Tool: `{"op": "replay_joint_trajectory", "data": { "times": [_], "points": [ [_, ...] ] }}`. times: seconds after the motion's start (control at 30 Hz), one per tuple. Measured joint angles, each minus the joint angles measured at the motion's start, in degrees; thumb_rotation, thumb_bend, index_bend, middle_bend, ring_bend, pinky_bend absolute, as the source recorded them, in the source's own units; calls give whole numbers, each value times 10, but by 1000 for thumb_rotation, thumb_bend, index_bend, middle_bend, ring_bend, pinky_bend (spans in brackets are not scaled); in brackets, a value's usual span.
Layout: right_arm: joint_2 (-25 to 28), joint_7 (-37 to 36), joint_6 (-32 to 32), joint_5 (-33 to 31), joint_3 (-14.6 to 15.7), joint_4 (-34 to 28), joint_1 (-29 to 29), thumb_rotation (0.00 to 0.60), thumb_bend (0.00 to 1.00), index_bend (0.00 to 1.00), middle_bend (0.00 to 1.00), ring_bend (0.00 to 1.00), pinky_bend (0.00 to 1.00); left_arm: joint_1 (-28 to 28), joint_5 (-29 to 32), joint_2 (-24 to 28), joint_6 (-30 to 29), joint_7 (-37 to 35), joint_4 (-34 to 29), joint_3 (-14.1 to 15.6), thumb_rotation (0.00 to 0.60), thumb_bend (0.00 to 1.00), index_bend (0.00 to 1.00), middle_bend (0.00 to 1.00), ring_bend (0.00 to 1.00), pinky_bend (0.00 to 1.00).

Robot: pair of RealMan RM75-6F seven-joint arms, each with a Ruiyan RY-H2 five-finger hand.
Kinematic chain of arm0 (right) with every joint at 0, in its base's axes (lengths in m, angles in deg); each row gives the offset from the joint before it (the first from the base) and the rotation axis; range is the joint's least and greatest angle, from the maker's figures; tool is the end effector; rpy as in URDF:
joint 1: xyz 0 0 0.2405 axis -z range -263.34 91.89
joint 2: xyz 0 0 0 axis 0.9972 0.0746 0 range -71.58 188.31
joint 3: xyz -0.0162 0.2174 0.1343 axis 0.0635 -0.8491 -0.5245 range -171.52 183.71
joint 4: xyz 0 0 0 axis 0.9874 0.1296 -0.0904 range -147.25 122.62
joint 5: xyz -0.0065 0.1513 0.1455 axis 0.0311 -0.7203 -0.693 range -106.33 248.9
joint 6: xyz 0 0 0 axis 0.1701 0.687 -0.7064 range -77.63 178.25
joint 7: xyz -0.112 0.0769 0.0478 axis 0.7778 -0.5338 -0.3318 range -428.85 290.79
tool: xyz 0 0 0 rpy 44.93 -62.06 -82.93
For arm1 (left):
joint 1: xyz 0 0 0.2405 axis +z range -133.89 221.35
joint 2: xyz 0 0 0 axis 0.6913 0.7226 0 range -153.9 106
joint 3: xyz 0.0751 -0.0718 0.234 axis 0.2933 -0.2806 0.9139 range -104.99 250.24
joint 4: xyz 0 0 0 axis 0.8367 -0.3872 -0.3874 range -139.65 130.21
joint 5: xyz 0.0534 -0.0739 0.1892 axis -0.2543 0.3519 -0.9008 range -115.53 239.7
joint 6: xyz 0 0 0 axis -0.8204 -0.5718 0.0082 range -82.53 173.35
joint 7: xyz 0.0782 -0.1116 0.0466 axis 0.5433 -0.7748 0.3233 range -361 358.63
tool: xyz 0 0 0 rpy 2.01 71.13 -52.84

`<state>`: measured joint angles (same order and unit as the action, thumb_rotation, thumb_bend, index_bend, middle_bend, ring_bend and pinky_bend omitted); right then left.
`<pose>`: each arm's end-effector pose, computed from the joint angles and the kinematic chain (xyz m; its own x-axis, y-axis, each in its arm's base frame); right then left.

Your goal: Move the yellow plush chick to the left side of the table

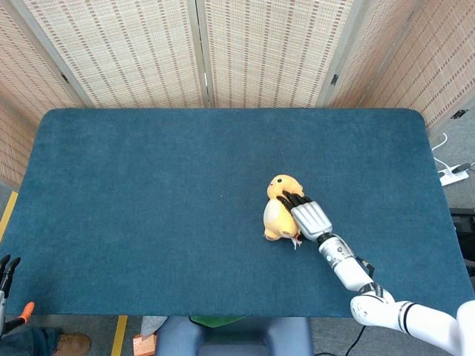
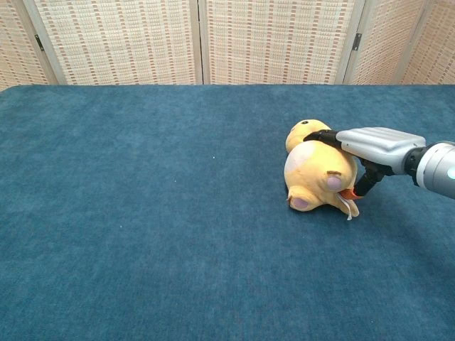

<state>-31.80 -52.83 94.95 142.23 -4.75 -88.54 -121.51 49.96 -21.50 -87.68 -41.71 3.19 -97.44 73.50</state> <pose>-0.2060 -0.3328 -0.0329 0.5127 -0.3730 0.7733 -0.8480 -0.3610 0.3880 -0.3453 0.1028 0.1591 0.4511 0.1231 0.8840 0.8608 0.2017 -0.4673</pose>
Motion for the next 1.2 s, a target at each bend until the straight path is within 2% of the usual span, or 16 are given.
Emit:
{"op": "replay_joint_trajectory", "data": {
  "times": [0.1, 0.2, 0.4, 0.53, 0.7, 0.8, 0.93, 1.03, 1.1, 1.17, 1.2],
  "points": [
    [-13, -8, 47, 35, 7, 6, 4, 600, 585, 742, 808, 737, 942, -1, -1, 2, 1, -6, 2, 1, 600, 319, 0, 46, 66, 227],
    [-26, -24, 102, 80, 15, 10, 9, 600, 626, 791, 843, 775, 980, -1, -2, 2, 0, -7, 2, 2, 600, 319, 0, 46, 66, 227],
    [-44, -59, 174, 150, 27, 10, 13, 600, 643, 808, 853, 787, 996, -1, -5, 3, -2, -8, 0, 3, 600, 320, 0, 46, 66, 227],
    [-88, -60, 217, 211, 28, -6, -3, 600, 642, 808, 849, 784, 996, 0, -8, 5, -5, -19, 1, 5, 600, 320, 0, 46, 66, 227],
    [-177, -45, 214, 227, 19, 11, -41, 600, 642, 808, 846, 781, 996, 1, -10, 10, -7, -42, 5, 7, 600, 320, 0, 46, 66, 227],
    [-234, -26, 203, 229, 11, 43, -67, 600, 640, 808, 845, 775, 996, 2, -10, 15, -8, -59, 9, 8, 600, 319, 0, 46, 66, 227],
    [-299, 3, 187, 225, 1, 111, -96, 600, 634, 808, 836, 763, 984, 6, -16, 20, -14, -80, 13, 10, 600, 319, 0, 46, 66, 227],
    [-339, 18, 175, 217, -5, 160, -112, 600, 607, 803, 797, 729, 923, 8, -24, 23, -21, -93, 17, 13, 600, 319, 0, 46, 66, 226],
    [-358, 22, 167, 212, -6, 185, -119, 600, 551, 693, 684, 627, 810, 9, -27, 25, -22, -99, 20, 14, 600, 320, 0, 46, 66, 226],
    [-369, 23, 150, 202, -5, 202, -123, 600, 489, 372, 460, 432, 606, 8, -30, 26, -23, -104, 21, 15, 600, 320, 0, 46, 66, 226],
    [-371, 23, 142, 197, -5, 205, -125, 600, 475, 265, 390, 375, 554, 8, -32, 27, -23, -106, 21, 16, 600, 320, 0, 46, 66, 226]
  ]
}}
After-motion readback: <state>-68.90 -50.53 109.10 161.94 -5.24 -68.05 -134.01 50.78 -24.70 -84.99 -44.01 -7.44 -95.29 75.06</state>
